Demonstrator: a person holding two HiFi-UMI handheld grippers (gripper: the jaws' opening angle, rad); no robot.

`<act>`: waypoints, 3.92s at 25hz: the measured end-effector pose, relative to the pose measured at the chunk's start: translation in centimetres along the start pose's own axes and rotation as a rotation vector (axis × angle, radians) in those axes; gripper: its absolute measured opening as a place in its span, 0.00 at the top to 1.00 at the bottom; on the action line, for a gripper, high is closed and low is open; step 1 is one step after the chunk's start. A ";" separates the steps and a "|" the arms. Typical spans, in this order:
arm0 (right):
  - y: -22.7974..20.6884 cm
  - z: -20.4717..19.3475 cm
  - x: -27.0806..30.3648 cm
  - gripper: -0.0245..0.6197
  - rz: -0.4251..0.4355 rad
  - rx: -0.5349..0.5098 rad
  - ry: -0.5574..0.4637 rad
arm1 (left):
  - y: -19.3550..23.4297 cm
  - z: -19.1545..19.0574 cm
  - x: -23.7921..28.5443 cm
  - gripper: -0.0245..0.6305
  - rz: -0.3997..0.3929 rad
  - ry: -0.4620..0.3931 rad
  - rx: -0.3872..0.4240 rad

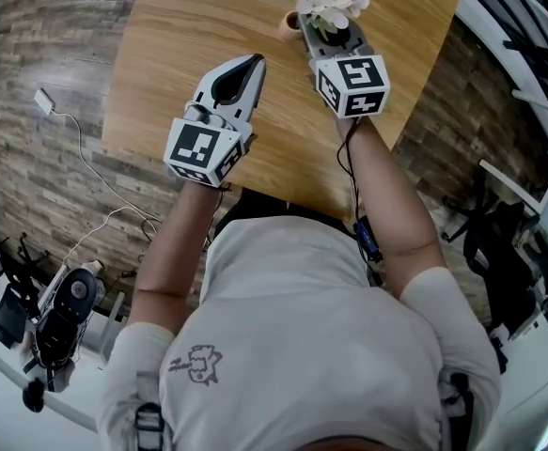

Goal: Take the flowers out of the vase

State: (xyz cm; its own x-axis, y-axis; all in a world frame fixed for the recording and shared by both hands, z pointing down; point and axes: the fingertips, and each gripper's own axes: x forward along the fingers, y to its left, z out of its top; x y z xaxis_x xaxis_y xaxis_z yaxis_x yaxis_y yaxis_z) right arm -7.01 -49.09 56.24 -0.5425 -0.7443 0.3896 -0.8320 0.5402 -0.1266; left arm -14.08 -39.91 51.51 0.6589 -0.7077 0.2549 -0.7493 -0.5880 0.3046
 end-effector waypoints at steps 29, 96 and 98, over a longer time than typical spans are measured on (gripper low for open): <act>5.1 8.3 -19.7 0.88 0.124 -0.116 -0.227 | -15.7 4.0 -9.6 0.96 0.100 -0.181 0.122; 16.0 -6.6 -54.6 0.88 0.263 -0.172 -0.214 | -37.7 -5.1 -27.8 0.96 0.081 -0.211 0.186; 16.1 -6.7 -55.0 0.88 0.269 -0.172 -0.207 | -38.4 -5.1 -28.0 0.96 0.082 -0.208 0.184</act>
State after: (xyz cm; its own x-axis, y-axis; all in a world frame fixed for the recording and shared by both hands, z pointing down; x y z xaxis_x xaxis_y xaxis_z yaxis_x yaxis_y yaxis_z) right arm 10.21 3.21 38.90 -0.7656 -0.6208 0.1687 -0.6344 0.7721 -0.0373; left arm -3.42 4.43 37.35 0.5820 -0.8099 0.0724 -0.8116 -0.5730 0.1143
